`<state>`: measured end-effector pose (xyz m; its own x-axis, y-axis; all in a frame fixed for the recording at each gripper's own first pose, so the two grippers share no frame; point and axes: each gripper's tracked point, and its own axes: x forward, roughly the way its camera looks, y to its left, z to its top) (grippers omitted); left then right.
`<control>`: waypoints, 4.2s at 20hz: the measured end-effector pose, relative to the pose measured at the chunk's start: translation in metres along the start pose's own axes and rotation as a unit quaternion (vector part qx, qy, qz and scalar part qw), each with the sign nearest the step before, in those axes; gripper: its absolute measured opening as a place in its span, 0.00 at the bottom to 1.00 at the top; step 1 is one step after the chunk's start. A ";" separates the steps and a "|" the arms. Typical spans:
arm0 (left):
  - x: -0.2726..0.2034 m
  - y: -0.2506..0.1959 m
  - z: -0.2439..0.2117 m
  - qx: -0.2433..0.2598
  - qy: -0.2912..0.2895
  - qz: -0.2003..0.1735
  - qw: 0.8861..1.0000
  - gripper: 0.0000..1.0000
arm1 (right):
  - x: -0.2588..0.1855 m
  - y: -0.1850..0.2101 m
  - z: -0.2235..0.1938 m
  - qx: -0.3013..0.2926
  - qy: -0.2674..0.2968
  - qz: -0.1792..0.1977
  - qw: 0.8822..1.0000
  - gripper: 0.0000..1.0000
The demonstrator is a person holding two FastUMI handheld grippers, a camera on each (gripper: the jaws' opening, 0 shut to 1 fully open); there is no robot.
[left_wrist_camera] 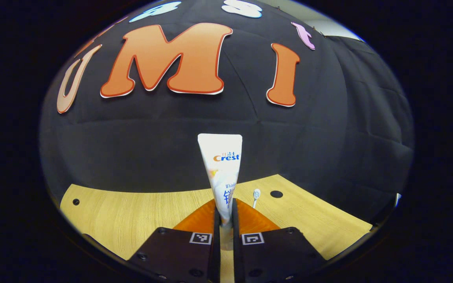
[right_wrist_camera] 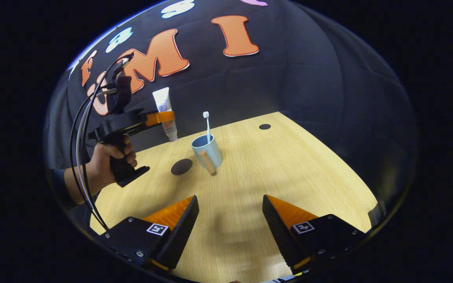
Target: Put the toothbrush and toothpaste on the desktop into the cup, then pick up the cup and place it on the coaster on the desktop.
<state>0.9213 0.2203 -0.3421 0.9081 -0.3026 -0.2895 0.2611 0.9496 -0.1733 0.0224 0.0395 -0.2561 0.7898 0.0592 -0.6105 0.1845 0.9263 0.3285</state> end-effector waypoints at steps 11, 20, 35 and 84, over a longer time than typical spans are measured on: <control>0.048 -0.021 -0.025 -0.040 -0.060 0.018 0.997 0.13 | 0.016 -0.006 -0.011 -0.002 0.020 0.032 0.999 0.98; 0.062 -0.020 -0.077 -0.012 -0.010 0.048 0.999 0.13 | 0.029 -0.021 -0.005 -0.011 0.030 0.039 0.999 0.98; 0.040 -0.012 -0.111 -0.014 0.083 0.062 0.995 0.72 | 0.035 -0.018 0.007 0.008 0.044 0.047 0.998 0.98; -0.260 0.153 -0.062 -0.024 0.123 0.218 0.968 0.95 | 0.234 0.069 0.033 -0.153 0.281 -0.013 0.947 0.71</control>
<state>0.7051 0.4391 -0.3517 0.8212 0.1095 -0.5601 -0.1500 0.9883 -0.0266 0.2391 0.1047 -0.3520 0.3345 0.1445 -0.9312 -0.0473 0.9895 0.1365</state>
